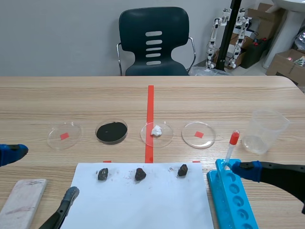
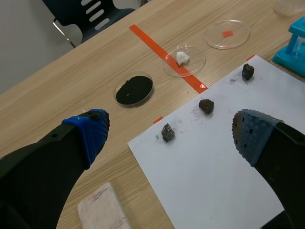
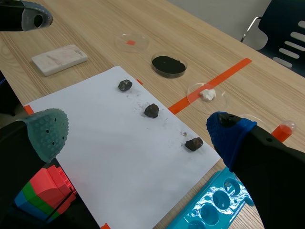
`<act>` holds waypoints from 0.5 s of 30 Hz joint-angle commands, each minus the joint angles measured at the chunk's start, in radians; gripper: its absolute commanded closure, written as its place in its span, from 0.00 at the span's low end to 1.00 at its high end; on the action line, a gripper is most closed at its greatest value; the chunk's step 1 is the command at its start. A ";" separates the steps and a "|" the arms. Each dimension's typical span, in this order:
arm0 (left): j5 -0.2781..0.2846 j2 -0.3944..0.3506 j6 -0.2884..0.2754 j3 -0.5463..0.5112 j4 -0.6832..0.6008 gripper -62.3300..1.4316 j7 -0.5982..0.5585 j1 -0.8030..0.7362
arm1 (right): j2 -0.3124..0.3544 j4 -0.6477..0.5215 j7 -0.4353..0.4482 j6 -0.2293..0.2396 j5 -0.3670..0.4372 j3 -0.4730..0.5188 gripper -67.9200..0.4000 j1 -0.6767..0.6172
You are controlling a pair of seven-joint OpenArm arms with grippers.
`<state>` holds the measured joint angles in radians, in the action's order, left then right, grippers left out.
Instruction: Return to the home posture
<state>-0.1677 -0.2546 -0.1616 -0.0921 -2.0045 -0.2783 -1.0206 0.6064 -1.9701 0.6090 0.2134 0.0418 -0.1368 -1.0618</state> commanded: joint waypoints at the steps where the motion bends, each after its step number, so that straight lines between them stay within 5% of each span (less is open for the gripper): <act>1: 0.006 0.005 0.000 0.006 -0.007 0.13 -0.013 -0.007 | -0.003 -0.023 0.018 -0.004 0.011 0.008 0.11 0.001; 15: 0.006 0.005 -0.037 0.007 -0.007 0.13 -0.013 -0.007 | -0.003 -0.023 0.018 -0.004 0.011 0.008 0.11 0.001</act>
<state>-0.1680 -0.2546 -0.1959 -0.0921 -2.0045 -0.2775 -1.0195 0.6064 -1.9701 0.6090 0.2134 0.0418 -0.1368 -1.0618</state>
